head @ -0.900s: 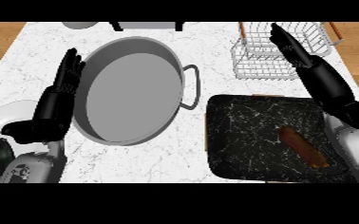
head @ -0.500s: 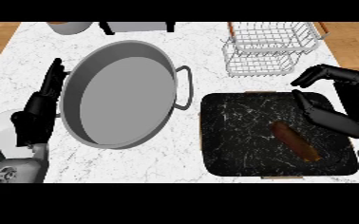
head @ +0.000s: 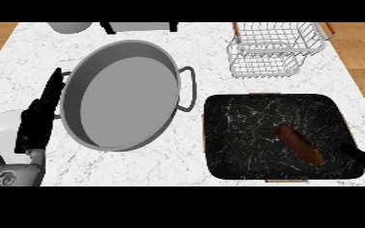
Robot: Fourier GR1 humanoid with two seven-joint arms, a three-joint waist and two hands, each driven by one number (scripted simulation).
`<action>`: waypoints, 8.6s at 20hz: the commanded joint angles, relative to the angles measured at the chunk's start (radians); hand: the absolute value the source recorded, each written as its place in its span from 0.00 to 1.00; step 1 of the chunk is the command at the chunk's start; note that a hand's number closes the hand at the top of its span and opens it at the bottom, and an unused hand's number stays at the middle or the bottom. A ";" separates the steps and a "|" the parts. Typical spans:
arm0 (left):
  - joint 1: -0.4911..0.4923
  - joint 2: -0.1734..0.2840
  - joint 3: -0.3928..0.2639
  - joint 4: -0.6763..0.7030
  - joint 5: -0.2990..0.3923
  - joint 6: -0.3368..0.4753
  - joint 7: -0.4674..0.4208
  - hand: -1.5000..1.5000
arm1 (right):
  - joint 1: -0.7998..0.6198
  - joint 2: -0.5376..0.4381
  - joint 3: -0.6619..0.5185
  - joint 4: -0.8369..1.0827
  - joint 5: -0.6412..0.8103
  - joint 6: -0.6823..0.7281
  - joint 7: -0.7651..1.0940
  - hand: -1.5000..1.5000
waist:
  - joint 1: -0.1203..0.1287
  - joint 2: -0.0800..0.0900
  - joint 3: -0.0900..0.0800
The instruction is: Pick the sweet potato from the tray and place it in the tiered basket
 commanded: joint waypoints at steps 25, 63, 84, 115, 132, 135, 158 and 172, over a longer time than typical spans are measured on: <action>-0.083 -0.052 -0.004 0.017 -0.064 -0.030 0.036 0.50 | -0.180 -0.104 0.457 -0.349 0.539 0.419 1.113 0.00 | 0.063 0.009 0.000; -0.016 -0.112 0.104 -0.075 -0.139 -0.142 0.061 0.50 | 0.003 0.235 0.458 -0.231 1.087 0.518 0.925 0.00 | 0.050 0.006 0.000; -0.053 -0.150 0.143 0.012 -0.168 -0.151 0.001 0.50 | -0.132 0.315 0.373 0.119 1.078 0.627 0.700 1.00 | 0.053 0.008 0.000; -0.076 -0.173 0.121 0.028 -0.197 -0.158 0.003 0.50 | -0.884 0.698 0.722 0.098 1.016 0.035 1.308 1.00 | 0.090 0.006 -0.001; -0.042 -0.152 0.151 -0.010 -0.175 -0.186 0.008 0.50 | -1.283 0.662 0.296 0.327 0.943 0.292 1.155 1.00 | 0.061 0.007 0.000; -0.064 -0.145 0.154 0.006 -0.171 -0.196 0.002 0.50 | -1.269 0.571 0.279 0.413 0.938 0.310 1.030 1.00 | 0.061 0.009 0.000; -0.052 -0.154 0.165 -0.017 -0.171 -0.198 0.019 0.50 | -1.231 0.298 0.158 0.808 1.038 0.263 0.615 1.00 | 0.061 0.009 0.000; -0.057 -0.199 0.139 0.038 -0.224 -0.147 -0.030 0.50 | -1.148 0.347 -0.020 0.949 0.867 0.239 0.529 0.00 | 0.056 0.010 0.000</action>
